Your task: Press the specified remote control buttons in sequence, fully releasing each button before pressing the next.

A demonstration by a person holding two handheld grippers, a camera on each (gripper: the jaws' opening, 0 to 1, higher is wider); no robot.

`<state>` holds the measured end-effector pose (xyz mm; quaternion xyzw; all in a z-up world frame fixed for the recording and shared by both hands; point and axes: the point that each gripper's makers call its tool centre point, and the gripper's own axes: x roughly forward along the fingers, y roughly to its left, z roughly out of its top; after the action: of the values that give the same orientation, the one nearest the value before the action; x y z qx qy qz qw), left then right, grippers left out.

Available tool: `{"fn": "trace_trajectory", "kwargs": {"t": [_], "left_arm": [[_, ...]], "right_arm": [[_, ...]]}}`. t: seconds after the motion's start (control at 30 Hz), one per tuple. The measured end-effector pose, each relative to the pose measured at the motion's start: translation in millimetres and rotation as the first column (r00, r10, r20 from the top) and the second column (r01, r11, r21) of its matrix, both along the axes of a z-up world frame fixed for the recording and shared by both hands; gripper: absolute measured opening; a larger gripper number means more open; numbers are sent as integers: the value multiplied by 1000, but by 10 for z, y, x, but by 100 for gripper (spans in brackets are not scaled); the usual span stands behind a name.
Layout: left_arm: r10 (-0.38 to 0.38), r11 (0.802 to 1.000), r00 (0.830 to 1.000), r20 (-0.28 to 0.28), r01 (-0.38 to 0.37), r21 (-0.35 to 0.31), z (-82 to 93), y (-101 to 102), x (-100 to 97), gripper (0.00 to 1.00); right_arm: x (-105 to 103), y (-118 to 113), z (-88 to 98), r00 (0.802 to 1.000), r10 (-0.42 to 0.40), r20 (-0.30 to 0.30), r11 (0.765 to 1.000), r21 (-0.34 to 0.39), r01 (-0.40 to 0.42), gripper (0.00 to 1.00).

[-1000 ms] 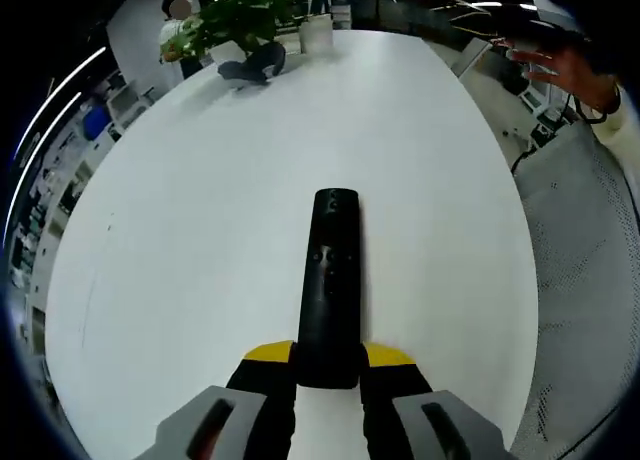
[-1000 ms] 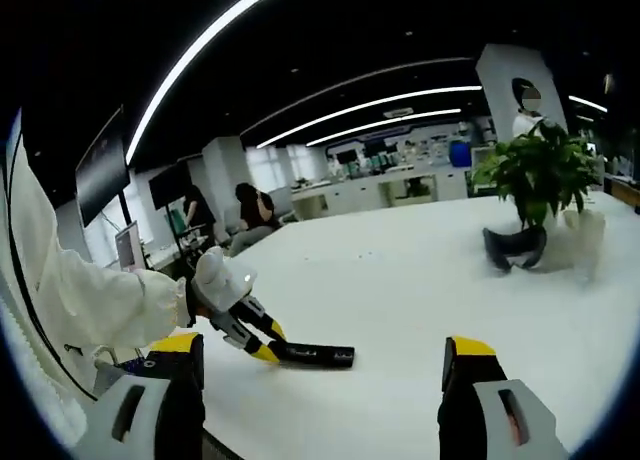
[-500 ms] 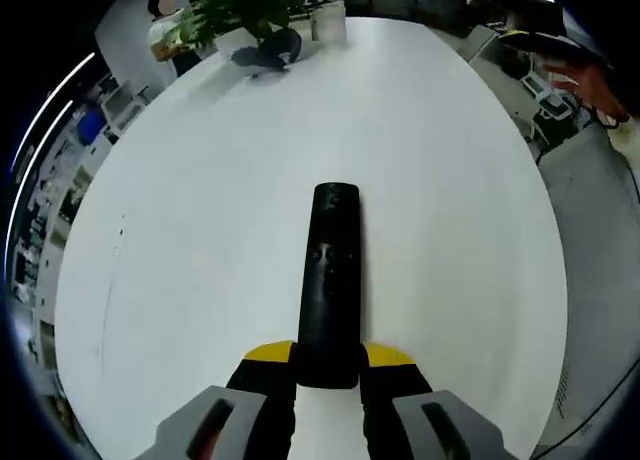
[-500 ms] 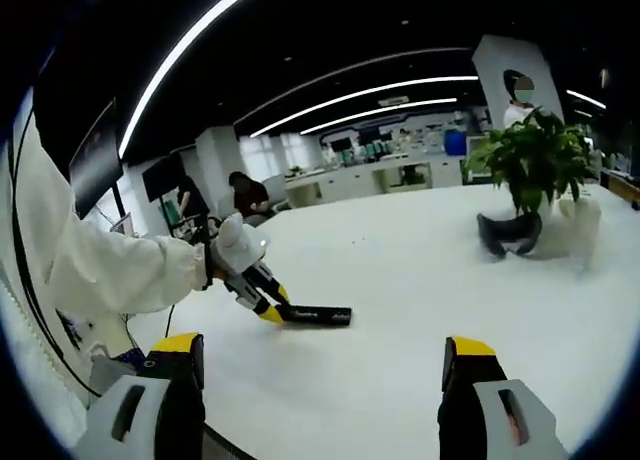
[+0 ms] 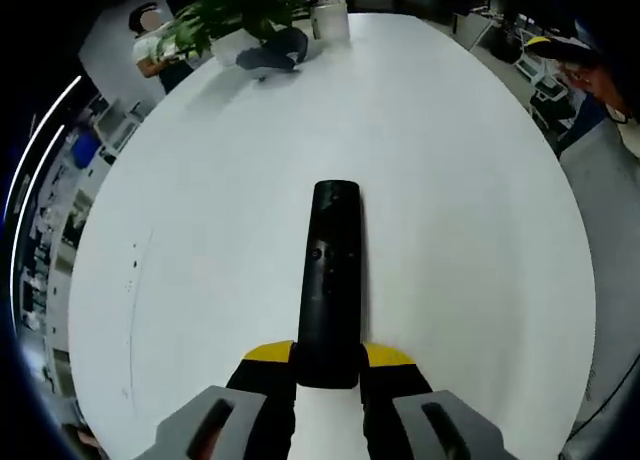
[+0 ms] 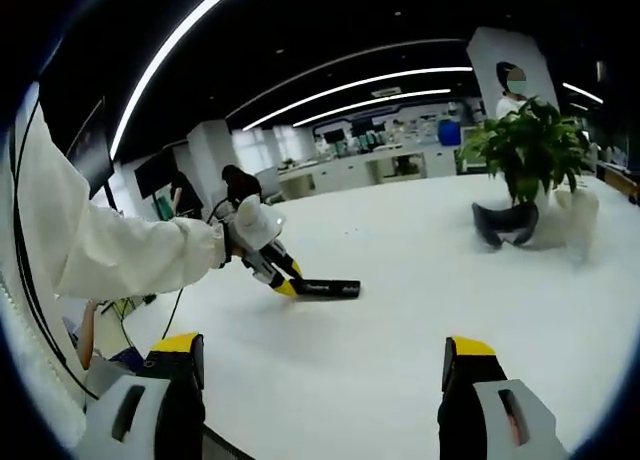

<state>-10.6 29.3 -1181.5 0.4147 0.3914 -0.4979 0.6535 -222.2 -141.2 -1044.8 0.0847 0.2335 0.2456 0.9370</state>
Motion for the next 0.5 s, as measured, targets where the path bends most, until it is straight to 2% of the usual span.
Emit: {"fn": "trace_trajectory", "kwargs": {"t": [0.27,0.5], "left_arm": [[-47,998,999,20,47,29,-11,-30,292,21],[-50,997,999,21,49,53,-4,-33,470,22]], "right_arm": [[49,25,-91,1000,-12,-24,1000,-1,12,99],[41,64,-168,999,6,-42,999,-34,-7,99]]}}
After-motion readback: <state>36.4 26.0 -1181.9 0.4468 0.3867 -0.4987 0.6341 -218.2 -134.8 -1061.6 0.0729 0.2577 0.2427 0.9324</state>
